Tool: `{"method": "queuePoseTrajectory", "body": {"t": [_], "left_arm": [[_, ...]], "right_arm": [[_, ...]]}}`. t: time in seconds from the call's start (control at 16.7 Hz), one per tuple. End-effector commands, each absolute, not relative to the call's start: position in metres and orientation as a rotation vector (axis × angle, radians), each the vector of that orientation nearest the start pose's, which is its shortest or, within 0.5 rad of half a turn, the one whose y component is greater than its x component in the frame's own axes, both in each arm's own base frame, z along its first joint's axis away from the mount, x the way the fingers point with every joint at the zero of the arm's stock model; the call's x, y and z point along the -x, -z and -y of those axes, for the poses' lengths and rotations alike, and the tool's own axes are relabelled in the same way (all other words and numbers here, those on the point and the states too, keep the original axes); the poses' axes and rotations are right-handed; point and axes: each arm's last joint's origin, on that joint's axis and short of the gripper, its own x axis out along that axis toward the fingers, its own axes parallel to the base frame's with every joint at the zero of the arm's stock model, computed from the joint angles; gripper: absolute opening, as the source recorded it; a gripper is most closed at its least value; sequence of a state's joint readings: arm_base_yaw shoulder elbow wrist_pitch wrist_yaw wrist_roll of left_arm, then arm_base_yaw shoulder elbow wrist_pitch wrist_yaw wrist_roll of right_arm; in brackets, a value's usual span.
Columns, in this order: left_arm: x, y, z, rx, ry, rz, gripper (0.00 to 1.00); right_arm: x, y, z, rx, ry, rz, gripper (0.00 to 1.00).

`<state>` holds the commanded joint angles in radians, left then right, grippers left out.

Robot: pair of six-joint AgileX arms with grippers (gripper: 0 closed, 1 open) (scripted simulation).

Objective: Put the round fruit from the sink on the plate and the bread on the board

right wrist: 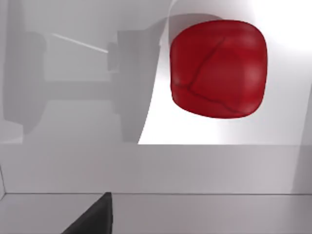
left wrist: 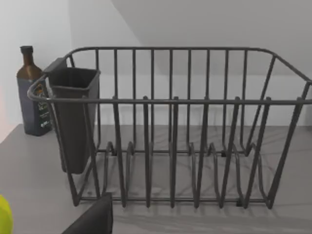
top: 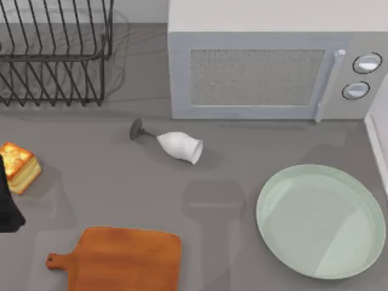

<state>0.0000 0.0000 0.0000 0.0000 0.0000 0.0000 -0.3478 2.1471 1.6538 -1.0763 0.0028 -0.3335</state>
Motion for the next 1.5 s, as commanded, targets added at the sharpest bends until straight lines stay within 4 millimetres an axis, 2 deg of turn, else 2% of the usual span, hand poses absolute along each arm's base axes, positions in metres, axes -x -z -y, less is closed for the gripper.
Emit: {"method": "queuePoseTrajectory", "body": {"t": [0.12,0.24,0.6,0.72,0.84,1.02,1.5], "left_arm": [[-0.106,-0.16,0.001,0.0,0.0,0.0,1.0],[-0.106,-0.16,0.001,0.0,0.0,0.0,1.0],[-0.106,-0.16,0.001,0.0,0.0,0.0,1.0],[-0.106,-0.16,0.001,0.0,0.0,0.0,1.0],[-0.106,-0.16,0.001,0.0,0.0,0.0,1.0],[-0.106,-0.16,0.001,0.0,0.0,0.0,1.0],[-0.106,-0.16,0.001,0.0,0.0,0.0,1.0]], "right_arm": [[-0.391,-0.153,0.137,-0.005,0.004,-1.572,1.0],[-0.394,-0.133,0.139,-0.006,0.004,-1.577,1.0],[-0.396,-0.039,0.141,-0.002,0.011,-1.555,1.0],[-0.392,-0.016,0.14,-0.006,0.009,-1.565,1.0],[-0.39,-0.009,0.139,-0.008,0.008,-1.571,1.0],[-0.39,-0.009,0.139,-0.008,0.008,-1.571,1.0],[-0.39,-0.009,0.139,-0.008,0.008,-1.571,0.4]]}}
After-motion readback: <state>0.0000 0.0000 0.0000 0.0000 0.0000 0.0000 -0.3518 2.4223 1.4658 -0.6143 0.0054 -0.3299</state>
